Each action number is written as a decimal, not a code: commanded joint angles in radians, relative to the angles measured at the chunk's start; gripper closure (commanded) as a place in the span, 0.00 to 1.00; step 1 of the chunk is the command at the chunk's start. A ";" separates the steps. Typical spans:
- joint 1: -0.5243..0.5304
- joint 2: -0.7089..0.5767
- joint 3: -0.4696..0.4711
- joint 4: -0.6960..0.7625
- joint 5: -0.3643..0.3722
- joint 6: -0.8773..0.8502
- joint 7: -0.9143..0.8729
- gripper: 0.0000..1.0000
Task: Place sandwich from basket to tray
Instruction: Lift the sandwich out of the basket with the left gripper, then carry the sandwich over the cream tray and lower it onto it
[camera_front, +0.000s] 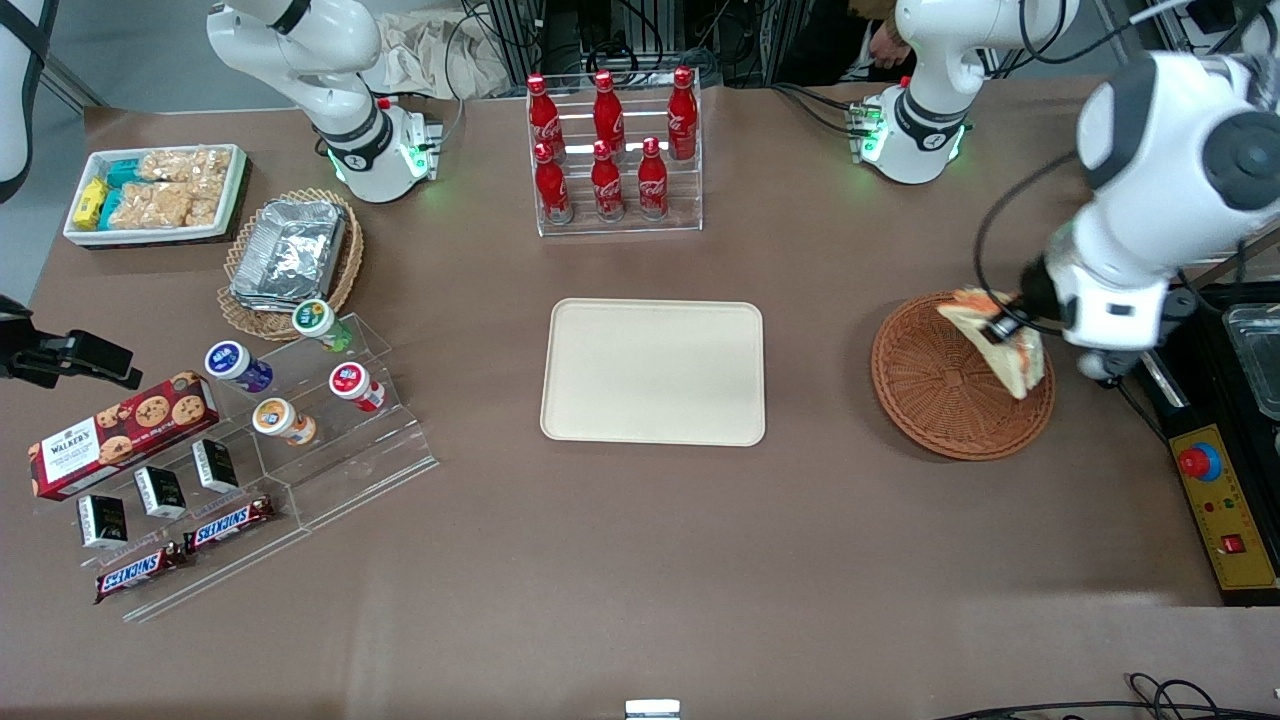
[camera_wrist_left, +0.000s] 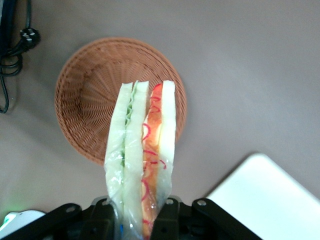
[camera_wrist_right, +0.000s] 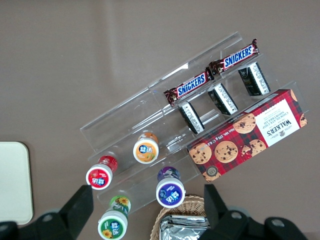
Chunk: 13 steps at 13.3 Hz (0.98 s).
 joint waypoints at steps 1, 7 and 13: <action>0.000 0.018 -0.129 0.048 0.008 -0.043 0.069 1.00; 0.001 0.076 -0.367 -0.111 0.016 0.248 0.091 1.00; -0.089 0.225 -0.376 -0.260 0.140 0.530 0.039 1.00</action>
